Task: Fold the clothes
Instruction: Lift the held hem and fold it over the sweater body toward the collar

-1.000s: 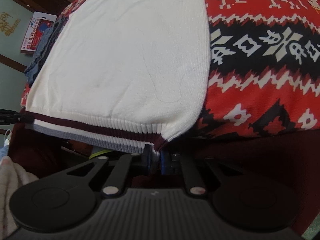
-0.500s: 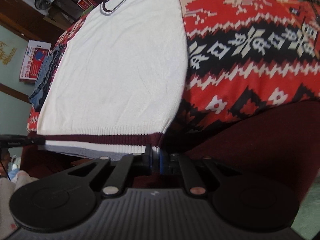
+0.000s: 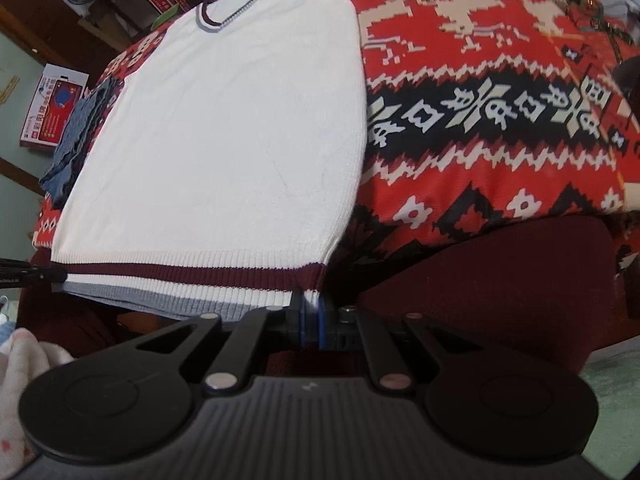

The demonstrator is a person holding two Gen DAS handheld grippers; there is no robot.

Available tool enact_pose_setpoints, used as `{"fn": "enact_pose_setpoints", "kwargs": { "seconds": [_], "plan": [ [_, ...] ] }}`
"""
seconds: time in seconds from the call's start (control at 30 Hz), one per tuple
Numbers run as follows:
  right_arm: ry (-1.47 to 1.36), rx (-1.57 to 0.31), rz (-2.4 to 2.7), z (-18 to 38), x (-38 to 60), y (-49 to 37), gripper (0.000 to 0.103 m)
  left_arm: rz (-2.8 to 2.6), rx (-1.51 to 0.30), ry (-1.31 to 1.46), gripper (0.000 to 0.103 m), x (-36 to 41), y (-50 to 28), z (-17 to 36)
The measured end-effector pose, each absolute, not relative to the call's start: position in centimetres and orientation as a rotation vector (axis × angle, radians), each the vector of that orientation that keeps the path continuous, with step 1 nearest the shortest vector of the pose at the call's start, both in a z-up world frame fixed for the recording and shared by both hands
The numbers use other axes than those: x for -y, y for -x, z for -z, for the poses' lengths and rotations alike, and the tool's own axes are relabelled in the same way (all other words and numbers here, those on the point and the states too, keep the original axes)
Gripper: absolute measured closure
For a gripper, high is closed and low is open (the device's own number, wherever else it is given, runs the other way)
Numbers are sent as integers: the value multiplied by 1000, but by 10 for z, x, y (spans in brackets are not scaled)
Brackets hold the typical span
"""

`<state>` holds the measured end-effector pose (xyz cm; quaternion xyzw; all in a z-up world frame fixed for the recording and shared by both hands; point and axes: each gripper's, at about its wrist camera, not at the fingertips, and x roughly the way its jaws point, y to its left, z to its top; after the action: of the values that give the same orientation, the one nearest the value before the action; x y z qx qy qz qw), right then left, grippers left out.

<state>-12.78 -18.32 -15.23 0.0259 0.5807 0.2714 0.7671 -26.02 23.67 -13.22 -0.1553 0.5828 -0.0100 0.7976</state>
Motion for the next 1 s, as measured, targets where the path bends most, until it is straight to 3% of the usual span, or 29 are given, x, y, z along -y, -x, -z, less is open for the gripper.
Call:
{"fn": "enact_pose_setpoints", "kwargs": {
  "seconds": [0.5,1.0],
  "plan": [
    [-113,-1135,-621,117,187,123,97,-23,-1101,369,97,-237,243,101],
    [-161,-951,-639,80,147,24,97,-99,-961,467,98,-279,145,85]
  ]
}}
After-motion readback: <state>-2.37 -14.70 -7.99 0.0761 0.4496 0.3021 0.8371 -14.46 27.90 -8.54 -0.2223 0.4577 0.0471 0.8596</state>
